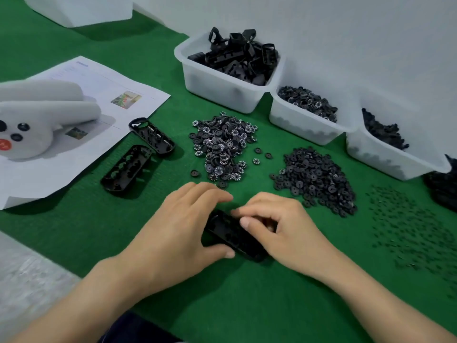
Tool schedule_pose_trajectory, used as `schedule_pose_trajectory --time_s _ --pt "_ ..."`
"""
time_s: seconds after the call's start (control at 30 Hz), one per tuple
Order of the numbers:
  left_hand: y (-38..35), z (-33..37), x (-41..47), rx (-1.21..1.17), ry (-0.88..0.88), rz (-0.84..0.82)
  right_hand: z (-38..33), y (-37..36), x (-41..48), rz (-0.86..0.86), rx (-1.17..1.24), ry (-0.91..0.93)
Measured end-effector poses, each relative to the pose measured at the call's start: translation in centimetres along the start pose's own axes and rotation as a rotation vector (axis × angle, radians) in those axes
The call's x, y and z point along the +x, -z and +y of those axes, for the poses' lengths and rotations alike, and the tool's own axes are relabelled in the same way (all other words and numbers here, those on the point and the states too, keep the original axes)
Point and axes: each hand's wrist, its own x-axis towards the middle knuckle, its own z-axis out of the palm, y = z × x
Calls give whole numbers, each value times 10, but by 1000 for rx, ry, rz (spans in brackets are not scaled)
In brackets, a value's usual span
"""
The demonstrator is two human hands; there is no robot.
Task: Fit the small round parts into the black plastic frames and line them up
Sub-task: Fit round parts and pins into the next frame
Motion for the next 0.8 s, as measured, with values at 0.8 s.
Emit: schedule_pose_trajectory --time_s 0.8 --pt "16 -31 88 65 250 -47 19 43 113 -232 -507 -218"
